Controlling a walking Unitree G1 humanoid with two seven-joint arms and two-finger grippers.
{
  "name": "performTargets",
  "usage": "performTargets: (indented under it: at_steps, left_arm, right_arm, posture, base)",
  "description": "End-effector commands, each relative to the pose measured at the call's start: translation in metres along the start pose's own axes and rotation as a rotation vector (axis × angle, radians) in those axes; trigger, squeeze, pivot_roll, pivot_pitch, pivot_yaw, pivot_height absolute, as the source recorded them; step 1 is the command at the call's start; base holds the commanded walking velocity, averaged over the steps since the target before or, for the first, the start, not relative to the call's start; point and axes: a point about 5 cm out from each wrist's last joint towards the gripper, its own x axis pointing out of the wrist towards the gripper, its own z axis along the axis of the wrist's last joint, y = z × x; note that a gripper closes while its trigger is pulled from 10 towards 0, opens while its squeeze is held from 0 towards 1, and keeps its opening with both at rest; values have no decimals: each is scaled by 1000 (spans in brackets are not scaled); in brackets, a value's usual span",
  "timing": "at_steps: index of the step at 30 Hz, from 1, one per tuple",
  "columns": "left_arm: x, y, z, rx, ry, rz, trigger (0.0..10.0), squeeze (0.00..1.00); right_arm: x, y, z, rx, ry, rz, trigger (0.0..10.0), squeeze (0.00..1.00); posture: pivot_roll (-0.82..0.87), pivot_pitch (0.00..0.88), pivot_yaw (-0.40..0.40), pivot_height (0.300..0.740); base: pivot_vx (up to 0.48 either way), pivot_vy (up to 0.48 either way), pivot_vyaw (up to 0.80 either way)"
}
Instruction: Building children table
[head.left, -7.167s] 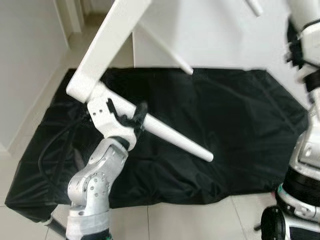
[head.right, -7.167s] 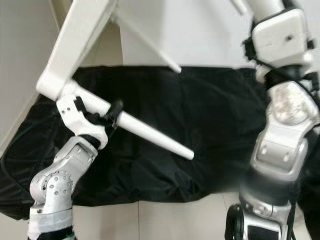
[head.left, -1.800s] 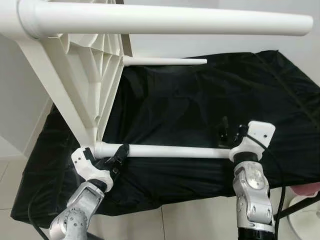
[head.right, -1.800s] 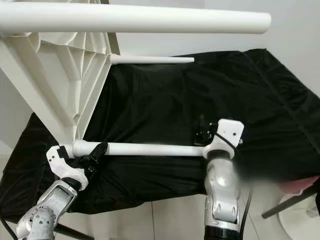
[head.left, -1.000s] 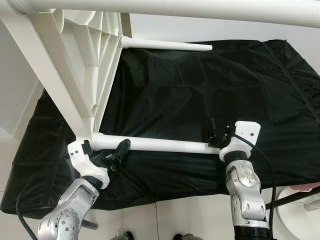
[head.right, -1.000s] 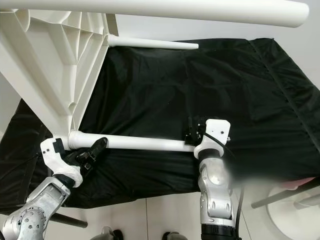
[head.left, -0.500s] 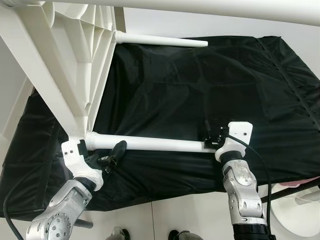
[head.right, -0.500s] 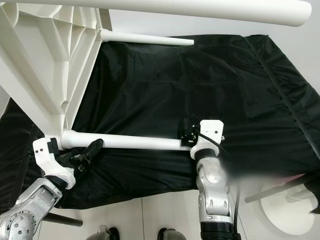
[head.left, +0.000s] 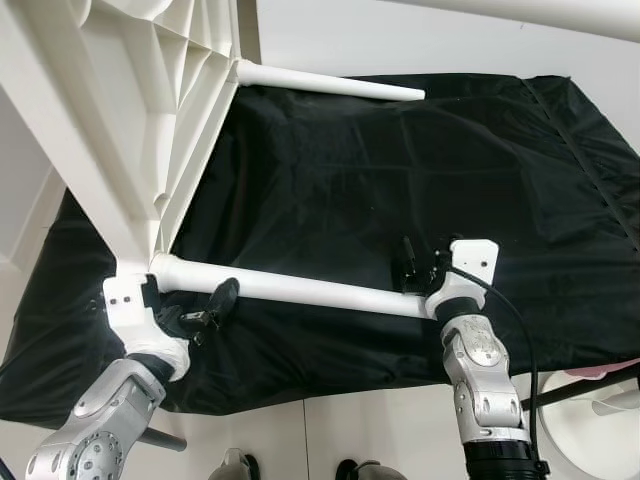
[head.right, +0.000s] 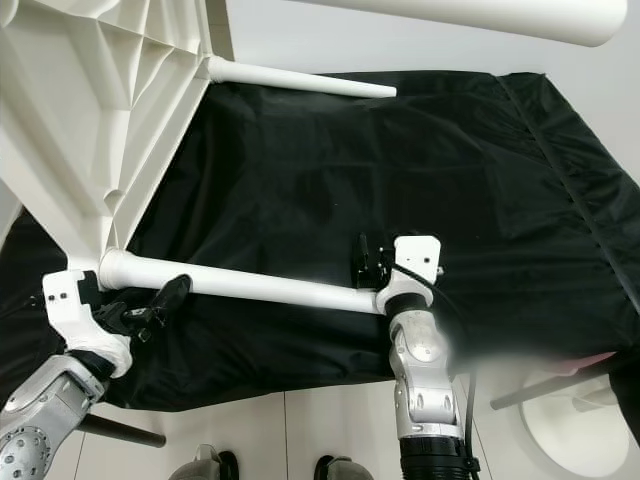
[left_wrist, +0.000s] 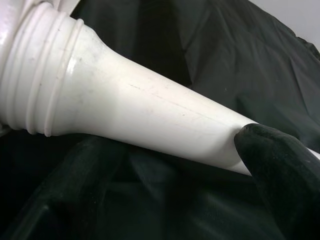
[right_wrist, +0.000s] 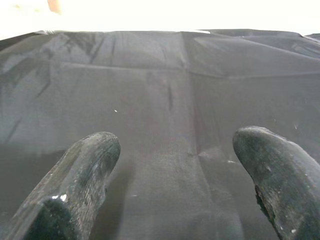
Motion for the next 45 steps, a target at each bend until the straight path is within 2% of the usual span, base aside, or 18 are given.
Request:
performTargets:
  at_steps: [1, 7, 12, 20, 29, 35, 45]
  left_arm:
    - [-30, -82, 58, 373, -215, -454, 10000, 0]
    - [-31, -86, 51, 414, -168, -484, 10000, 0]
    - [-38, -85, 38, 416, -75, -519, 10000, 0]
    - [-41, -80, 29, 431, -20, -521, 10000, 0]
    - [-44, -72, 26, 454, -12, -485, 10000, 0]
    - [-43, -73, 26, 460, -17, -478, 10000, 0]
    - [-41, -75, 25, 465, -22, -478, 10000, 0]
  right_arm:
    - [-1, 0, -5, 6, 17, 5, 10000, 0]
    - [-1, 0, -6, 5, 15, 4, 10000, 0]
    - [-1, 0, -7, 1, 10, 5, 10000, 0]
    - [0, 2, -7, 1, 7, 14, 10000, 0]
    - [3, 4, -9, 3, 4, 26, 10000, 0]
    - [3, 5, -10, 3, 6, 29, 10000, 0]
    - [1, 3, -11, 1, 9, 18, 10000, 0]
  posture:
    - [82, 139, 4, 740]
    - [84, 134, 12, 740]
    - [90, 129, 11, 740]
    - [94, 126, 9, 740]
    - [105, 118, 7, 740]
    - [105, 118, 7, 740]
    - [104, 125, 10, 740]
  base:
    - [0, 0, 0]
    - [0, 0, 0]
    - [0, 0, 0]
    - [0, 0, 0]
    - [0, 0, 0]
    - [0, 0, 0]
    - [-271, 0, 0]
